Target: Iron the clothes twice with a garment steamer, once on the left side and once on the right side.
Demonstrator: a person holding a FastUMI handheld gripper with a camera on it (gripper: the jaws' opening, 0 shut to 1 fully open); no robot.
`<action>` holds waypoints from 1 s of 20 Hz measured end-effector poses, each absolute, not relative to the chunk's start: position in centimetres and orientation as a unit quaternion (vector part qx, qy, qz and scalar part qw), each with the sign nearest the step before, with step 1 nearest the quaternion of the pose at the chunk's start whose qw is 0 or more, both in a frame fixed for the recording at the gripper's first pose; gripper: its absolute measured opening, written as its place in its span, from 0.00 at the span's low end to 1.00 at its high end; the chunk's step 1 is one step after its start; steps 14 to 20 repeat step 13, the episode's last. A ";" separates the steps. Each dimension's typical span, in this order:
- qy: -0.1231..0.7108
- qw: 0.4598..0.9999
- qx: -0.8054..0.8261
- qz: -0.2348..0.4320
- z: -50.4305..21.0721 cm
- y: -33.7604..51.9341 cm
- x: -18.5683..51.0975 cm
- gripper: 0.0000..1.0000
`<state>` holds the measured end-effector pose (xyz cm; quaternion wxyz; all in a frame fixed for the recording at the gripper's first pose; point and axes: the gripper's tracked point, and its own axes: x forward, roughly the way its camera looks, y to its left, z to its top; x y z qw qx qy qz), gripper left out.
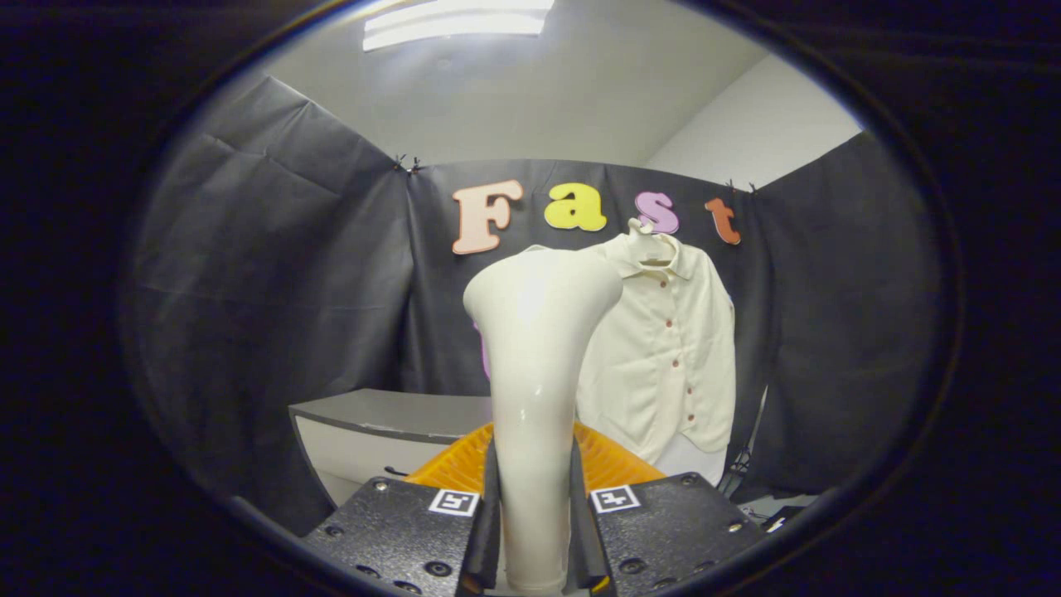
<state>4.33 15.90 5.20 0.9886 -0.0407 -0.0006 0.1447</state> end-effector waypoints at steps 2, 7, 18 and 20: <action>0.003 0.988 -0.046 0.146 4.4 15.6 4.2 0.35; -0.005 0.989 -0.048 0.143 3.9 14.5 4.1 0.35; -0.009 0.989 -0.046 0.141 3.8 14.3 3.9 0.35; -0.009 0.989 -0.046 0.141 3.8 14.3 3.9 0.35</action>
